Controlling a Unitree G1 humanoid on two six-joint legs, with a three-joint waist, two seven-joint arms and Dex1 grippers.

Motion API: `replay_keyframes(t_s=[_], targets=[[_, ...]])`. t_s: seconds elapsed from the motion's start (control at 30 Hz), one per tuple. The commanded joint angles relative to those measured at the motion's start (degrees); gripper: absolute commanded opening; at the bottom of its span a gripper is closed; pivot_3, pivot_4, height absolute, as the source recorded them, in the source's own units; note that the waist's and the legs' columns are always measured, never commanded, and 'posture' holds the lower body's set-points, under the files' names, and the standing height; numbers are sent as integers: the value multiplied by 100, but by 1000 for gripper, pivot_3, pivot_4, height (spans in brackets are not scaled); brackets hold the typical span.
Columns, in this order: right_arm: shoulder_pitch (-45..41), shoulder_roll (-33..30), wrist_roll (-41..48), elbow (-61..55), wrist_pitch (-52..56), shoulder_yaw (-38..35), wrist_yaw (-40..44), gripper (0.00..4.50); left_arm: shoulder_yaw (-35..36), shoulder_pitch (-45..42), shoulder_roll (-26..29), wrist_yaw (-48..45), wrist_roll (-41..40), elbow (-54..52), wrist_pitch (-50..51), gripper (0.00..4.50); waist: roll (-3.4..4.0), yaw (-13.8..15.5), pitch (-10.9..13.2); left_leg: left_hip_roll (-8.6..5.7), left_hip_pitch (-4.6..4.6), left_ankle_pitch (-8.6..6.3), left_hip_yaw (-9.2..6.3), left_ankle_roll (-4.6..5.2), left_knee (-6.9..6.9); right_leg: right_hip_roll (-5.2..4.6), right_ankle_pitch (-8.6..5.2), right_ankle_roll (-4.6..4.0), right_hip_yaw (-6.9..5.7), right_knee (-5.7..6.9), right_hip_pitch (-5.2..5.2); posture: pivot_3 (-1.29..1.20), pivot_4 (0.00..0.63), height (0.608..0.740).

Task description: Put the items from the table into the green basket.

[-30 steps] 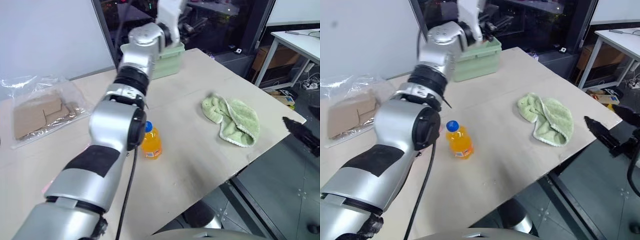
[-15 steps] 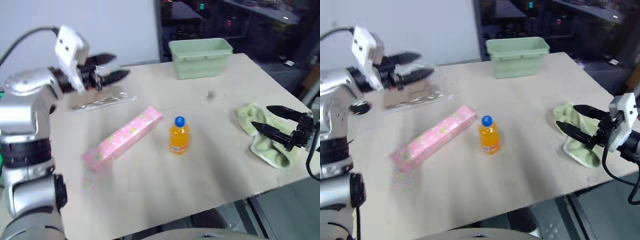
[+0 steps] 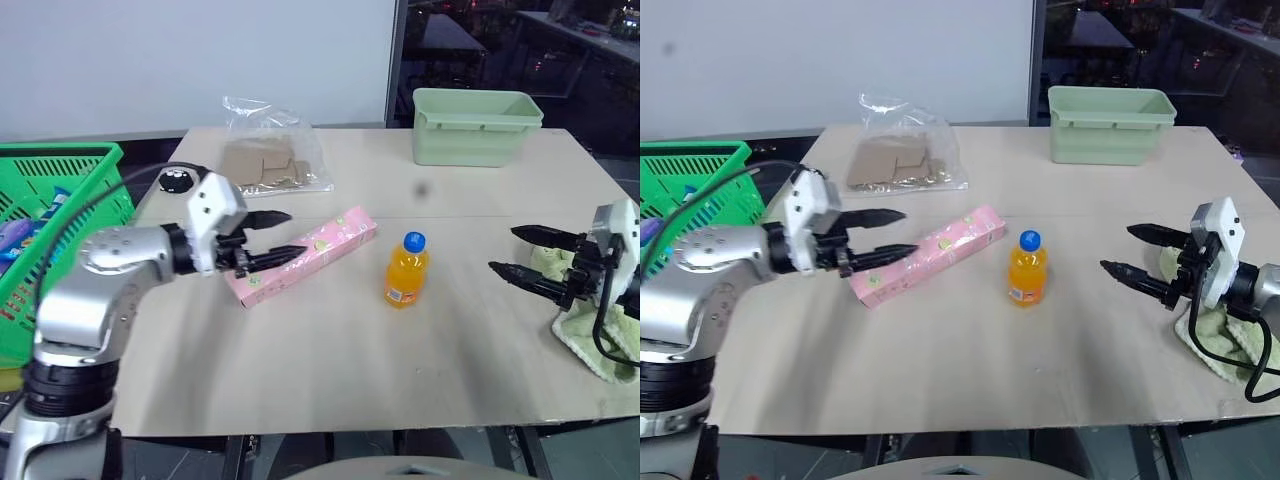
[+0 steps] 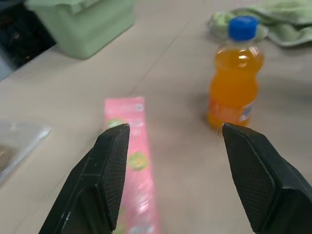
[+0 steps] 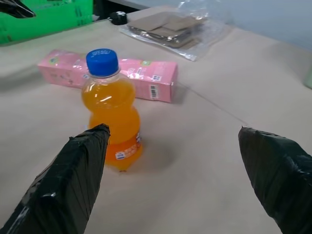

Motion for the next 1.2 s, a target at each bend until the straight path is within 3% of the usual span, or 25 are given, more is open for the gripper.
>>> replay_keyframes(t_s=[0.03,0.13,0.5,1.03,1.13,1.17,1.2], targets=[[74,-105,122,-251,90,-232,66,4500,-321,-76,89,-89,-167,-225,222,3097,1,-27,0,1,0,0,-1,0,0,5,3,5,0,0,0,-112,0,740],[137,-12,229,-474,83,-325,2,4500,-679,-102,3,-143,28,-36,-21,3097,10,-66,-4,9,0,-1,-3,0,-5,21,10,17,1,8,-7,-129,0,740],[627,103,409,-950,168,-572,-191,4500,-1736,-557,-1119,145,662,940,-718,3097,11,-110,-7,9,3,0,12,0,8,26,10,16,17,4,-1,-181,0,740],[932,229,175,-1114,-69,-790,-448,4500,-1794,-669,-1957,94,724,1787,-1162,3097,29,-458,-20,8,2,-1,7,1,8,27,10,21,19,6,-2,-240,0,740],[955,221,201,-1139,-50,-843,-456,4500,-1816,-674,-1957,15,785,1808,-1214,3930,30,-527,-20,7,0,-1,6,1,8,27,11,20,19,5,-3,-242,0,740],[967,220,214,-1151,-41,-864,-459,4500,-1827,-674,-1945,-2,821,1821,-1242,4408,30,-542,-20,8,-1,-1,5,1,8,27,11,20,18,5,-3,-242,0,740],[990,219,233,-1164,-31,-899,-456,4500,-1828,-679,-1951,29,884,1855,-1308,4471,31,-556,-21,8,-1,-1,5,1,8,28,11,20,19,5,-3,-248,0,740]])
